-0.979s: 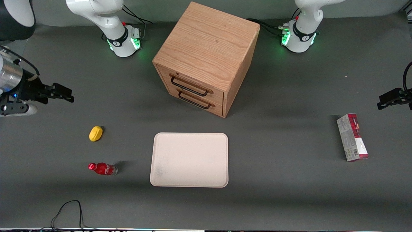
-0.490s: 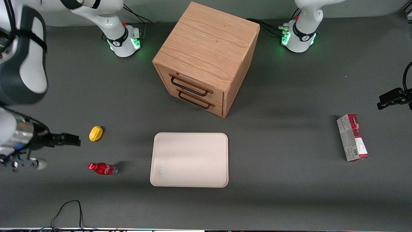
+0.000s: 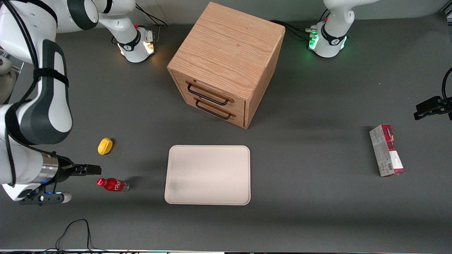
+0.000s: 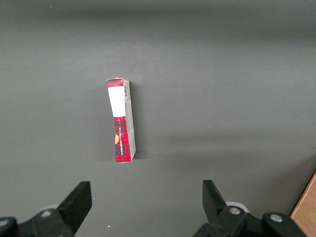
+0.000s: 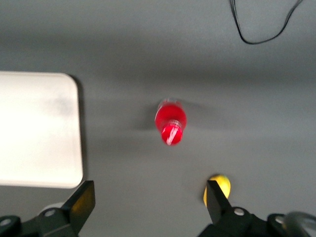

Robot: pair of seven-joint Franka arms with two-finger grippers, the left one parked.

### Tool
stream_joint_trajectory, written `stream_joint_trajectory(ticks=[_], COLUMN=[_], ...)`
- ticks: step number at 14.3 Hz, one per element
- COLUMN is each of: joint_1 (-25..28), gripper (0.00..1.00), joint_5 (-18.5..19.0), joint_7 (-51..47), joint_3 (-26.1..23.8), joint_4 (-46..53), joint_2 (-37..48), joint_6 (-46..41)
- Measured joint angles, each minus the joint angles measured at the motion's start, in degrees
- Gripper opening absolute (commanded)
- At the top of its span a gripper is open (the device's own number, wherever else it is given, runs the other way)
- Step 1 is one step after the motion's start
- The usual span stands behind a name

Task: Place coke bottle on tray
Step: 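Lower the right gripper around the red bottle and close on it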

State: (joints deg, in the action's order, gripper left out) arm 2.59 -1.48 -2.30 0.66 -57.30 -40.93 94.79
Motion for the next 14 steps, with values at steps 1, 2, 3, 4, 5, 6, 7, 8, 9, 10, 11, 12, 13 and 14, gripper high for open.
stream_joint_trajectory(ticks=[1,2,3,4,5,6,7,8,9,10,11,12,13,14], joint_1=[-0.24,-0.37,-0.4,-0.38,-0.36,-0.36,-0.36,-0.36,-0.36,-0.36,-0.37,-0.39,-0.4,-0.4], gripper=[1.0,1.0,1.0,1.0,1.0,1.0,1.0,1.0,1.0,1.0,1.0,1.0,0.99,0.99], joint_5=[0.0,0.0,0.0,0.0,0.0,0.0,0.0,0.0,0.0,0.0,0.0,0.0,0.0,0.0], joint_7=[0.02,0.09,0.27,0.46,0.63,0.74,0.86,1.13,1.65,2.38,3.04,3.45,3.68,3.82], joint_3=[0.01,0.03,0.04,0.04,0.04,0.04,0.04,0.04,0.04,0.06,0.09,0.13,0.19,0.23], joint_4=[-1.83,-3.46,-4.69,-5.51,-5.93,-6.15,-6.38,-6.43,-6.46,-6.55,-7.02,-7.89,-8.74,-9.35], joint_2=[-0.38,-0.79,-1.3,-1.92,-2.54,-3.1,-3.47,-3.75,-3.98,-4.23,-4.4,-4.44,-4.47,-4.47], joint_6=[2.71,5.2,7.34,8.72,9.57,10.32,11.11,11.43,11.91,12.31,12.9,13.72,14.45,14.74])
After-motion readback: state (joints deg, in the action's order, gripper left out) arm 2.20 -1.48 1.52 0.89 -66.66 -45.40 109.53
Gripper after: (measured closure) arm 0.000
